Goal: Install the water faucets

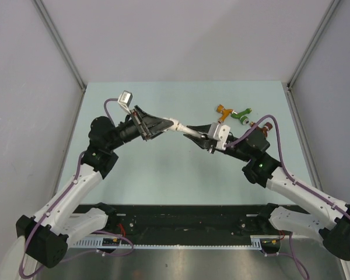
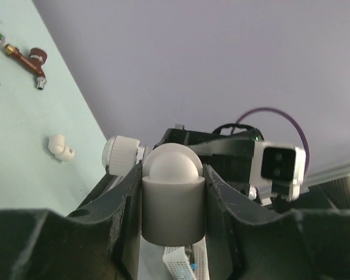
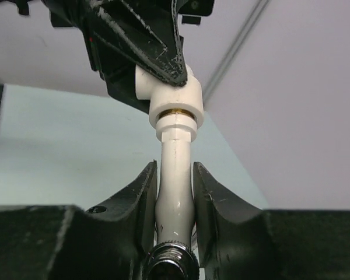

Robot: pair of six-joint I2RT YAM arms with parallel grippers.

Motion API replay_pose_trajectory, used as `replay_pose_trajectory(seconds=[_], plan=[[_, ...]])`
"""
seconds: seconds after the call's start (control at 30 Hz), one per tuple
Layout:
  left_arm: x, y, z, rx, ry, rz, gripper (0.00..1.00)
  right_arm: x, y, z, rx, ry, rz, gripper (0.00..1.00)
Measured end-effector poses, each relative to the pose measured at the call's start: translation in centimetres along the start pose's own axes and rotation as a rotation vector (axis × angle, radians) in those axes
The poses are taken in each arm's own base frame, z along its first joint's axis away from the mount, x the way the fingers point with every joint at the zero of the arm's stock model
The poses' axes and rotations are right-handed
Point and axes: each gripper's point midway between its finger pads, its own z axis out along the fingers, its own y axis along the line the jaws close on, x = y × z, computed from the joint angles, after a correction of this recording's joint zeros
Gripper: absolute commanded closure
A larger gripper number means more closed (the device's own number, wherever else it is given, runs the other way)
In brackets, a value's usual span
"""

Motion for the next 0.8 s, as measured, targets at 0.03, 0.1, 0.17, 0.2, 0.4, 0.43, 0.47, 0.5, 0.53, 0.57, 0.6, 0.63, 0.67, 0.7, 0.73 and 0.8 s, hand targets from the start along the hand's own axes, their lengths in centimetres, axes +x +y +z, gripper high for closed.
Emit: replay_pose_trajectory(seconds=[0.03, 0.1, 0.17, 0.2, 0.4, 0.43, 0.47, 0.5, 0.53, 0.57, 0.6, 0.63, 0.67, 0.7, 0.73, 0.8], plan=[[0.0, -0.3, 0.0, 0.015, 0.004, 0.027, 1.0, -0.3, -0.1, -0.1, -0.009, -0.018, 0.047, 1.0], [0.2, -0.8, 0.0, 0.046, 0.013, 0.077, 1.0, -0.9, 0.0, -0.3, -0.031, -0.053, 0.133, 1.0], [0.4, -1.6, -0.1, 0.088, 0.022, 0.148, 1.0, -1.6, -0.1, -0.6, -0.054, -0.089, 0.249, 1.0], [0.6, -2.2, -0.2, 0.117, 0.024, 0.194, 1.0, -2.0, -0.1, -0.7, -0.07, -0.108, 0.306, 1.0], [1.7, -3.2, -1.7, 0.236, 0.0, 0.407, 1.0, -3.7, 0.0, -0.9, -0.183, -0.193, 0.687, 1.0], [1.8, -3.1, -1.8, 0.246, -0.005, 0.428, 1.0, -3.6, 0.1, -0.9, -0.196, -0.194, 0.738, 1.0], [1.9, -3.0, -1.9, 0.261, -0.013, 0.451, 1.0, -3.5, 0.2, -0.8, -0.213, -0.192, 0.81, 1.0], [2.0, -2.9, -2.0, 0.275, -0.022, 0.471, 1.0, -3.3, 0.2, -0.7, -0.225, -0.187, 0.879, 1.0], [2.0, -2.6, -2.1, 0.286, -0.032, 0.488, 1.0, -3.2, 0.2, -0.6, -0.236, -0.182, 0.943, 1.0], [2.1, -2.4, -2.2, 0.293, -0.039, 0.501, 1.0, -3.0, 0.3, -0.6, -0.245, -0.176, 0.994, 1.0], [2.1, -2.3, -2.3, 0.304, -0.049, 0.518, 1.0, -2.8, 0.3, -0.5, -0.256, -0.169, 1.062, 1.0], [2.2, -2.1, -2.4, 0.313, -0.058, 0.53, 1.0, -2.7, 0.3, -0.4, -0.262, -0.166, 1.105, 1.0], [2.2, -2.1, -2.5, 0.323, -0.066, 0.544, 1.0, -2.7, 0.3, -0.4, -0.269, -0.165, 1.148, 1.0], [2.2, -2.0, -2.5, 0.33, -0.07, 0.551, 1.0, -2.7, 0.3, -0.3, -0.274, -0.166, 1.19, 1.0], [2.3, -2.1, -2.6, 0.339, -0.076, 0.567, 1.0, -2.8, 0.2, -0.3, -0.279, -0.167, 1.225, 1.0], [2.3, -2.2, -2.7, 0.354, -0.086, 0.591, 1.0, -2.9, 0.2, -0.3, -0.288, -0.164, 1.289, 1.0]])
